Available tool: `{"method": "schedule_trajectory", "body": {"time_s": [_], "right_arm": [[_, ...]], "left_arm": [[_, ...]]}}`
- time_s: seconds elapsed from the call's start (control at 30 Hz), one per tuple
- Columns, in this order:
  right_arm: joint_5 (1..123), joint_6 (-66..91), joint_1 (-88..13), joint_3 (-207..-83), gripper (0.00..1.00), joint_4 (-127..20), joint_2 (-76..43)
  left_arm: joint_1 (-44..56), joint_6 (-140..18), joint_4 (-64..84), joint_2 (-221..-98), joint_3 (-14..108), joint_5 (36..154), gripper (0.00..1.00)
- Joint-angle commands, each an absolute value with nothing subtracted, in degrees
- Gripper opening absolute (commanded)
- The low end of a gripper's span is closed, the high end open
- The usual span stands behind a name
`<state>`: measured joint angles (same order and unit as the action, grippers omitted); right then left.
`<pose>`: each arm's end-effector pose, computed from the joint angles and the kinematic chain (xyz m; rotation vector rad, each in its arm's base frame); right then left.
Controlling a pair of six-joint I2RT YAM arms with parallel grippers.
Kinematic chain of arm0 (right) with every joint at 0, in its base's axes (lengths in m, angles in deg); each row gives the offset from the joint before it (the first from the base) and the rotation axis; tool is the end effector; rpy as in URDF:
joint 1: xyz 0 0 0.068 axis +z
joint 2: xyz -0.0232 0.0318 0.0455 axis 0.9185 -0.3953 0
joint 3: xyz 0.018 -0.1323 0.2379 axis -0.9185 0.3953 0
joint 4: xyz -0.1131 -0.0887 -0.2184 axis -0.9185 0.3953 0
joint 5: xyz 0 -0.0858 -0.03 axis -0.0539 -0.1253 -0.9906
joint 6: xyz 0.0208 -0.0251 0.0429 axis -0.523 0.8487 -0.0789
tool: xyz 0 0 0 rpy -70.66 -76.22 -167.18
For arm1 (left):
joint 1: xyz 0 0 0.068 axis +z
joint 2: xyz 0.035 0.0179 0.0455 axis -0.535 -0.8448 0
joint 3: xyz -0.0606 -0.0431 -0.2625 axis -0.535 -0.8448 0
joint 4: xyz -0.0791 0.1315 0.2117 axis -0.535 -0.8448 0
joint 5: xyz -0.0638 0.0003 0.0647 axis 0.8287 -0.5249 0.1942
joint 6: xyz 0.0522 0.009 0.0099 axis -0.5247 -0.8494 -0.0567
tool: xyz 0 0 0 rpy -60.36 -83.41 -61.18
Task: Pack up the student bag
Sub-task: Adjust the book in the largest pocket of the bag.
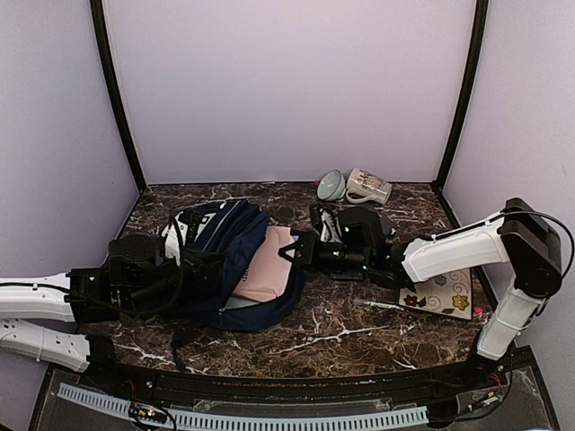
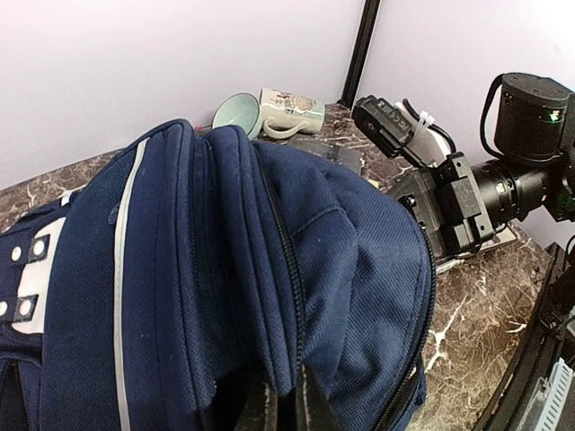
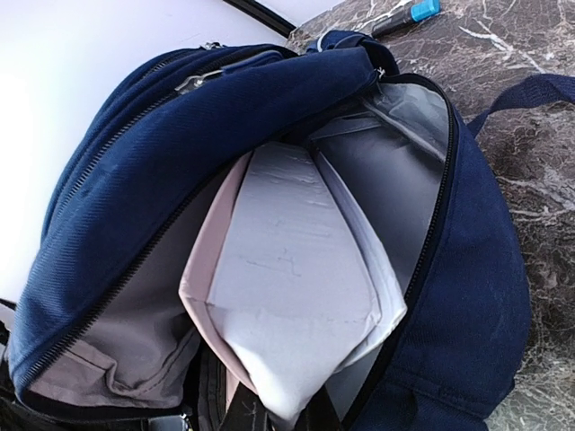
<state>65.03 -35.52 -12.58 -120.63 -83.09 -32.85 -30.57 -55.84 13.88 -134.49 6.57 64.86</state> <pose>0.2120 0.3040 0.2091 -0.1282 2.1421 1.4038 0.1064 -0.1793 0.2719 0.4455 1.7725 -0.6609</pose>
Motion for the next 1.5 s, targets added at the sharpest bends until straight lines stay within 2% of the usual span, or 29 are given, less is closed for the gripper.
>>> {"method": "schedule_trajectory", "body": {"time_s": [0.0, 0.37, 0.73, 0.8, 0.87, 0.97, 1.23, 1.33, 1.47], "right_arm": [[73.9, -34.0, -13.6, -120.4, 0.0, -84.9, -30.9], [83.5, -37.2, -12.9, -128.8, 0.0, -91.5, -44.2], [78.6, -32.8, -9.8, -135.1, 0.01, -87.3, -51.6], [75.6, -30.2, -9.4, -134.8, 0.13, -84.3, -50.6], [71.2, -27.4, -9.2, -132.8, 0.34, -81.2, -48.5], [65.5, -22.4, -9.2, -130.2, 0.59, -74.7, -44.3], [49.9, -13.9, -7.9, -127.7, 0.89, -55.2, -32.8], [43.2, -13.5, -7.3, -127.1, 0.95, -48.9, -29.3], [38.8, -13.6, -6.6, -126.1, 0.96, -46.1, -27.4]], "left_arm": [[-31.2, -61.0, 22.5, -131.4, 10.4, 66.7, 0.0], [-31.2, -63.2, 25.5, -134.2, 9.9, 74.3, 0.0], [-31.2, -62.5, 26.8, -136.0, 9.0, 75.0, 0.0], [-31.2, -61.7, 26.0, -135.5, 8.3, 73.8, 0.0], [-31.2, -60.6, 25.1, -134.2, 7.1, 71.5, 0.0], [-31.2, -58.8, 23.1, -131.3, 5.0, 67.1, 0.0], [-31.2, -56.3, 21.1, -128.4, 2.4, 63.3, 0.0], [-31.2, -55.3, 20.0, -128.7, 2.5, 62.5, 0.0], [-31.2, -54.2, 19.1, -128.8, 2.1, 62.3, 0.0]]}}
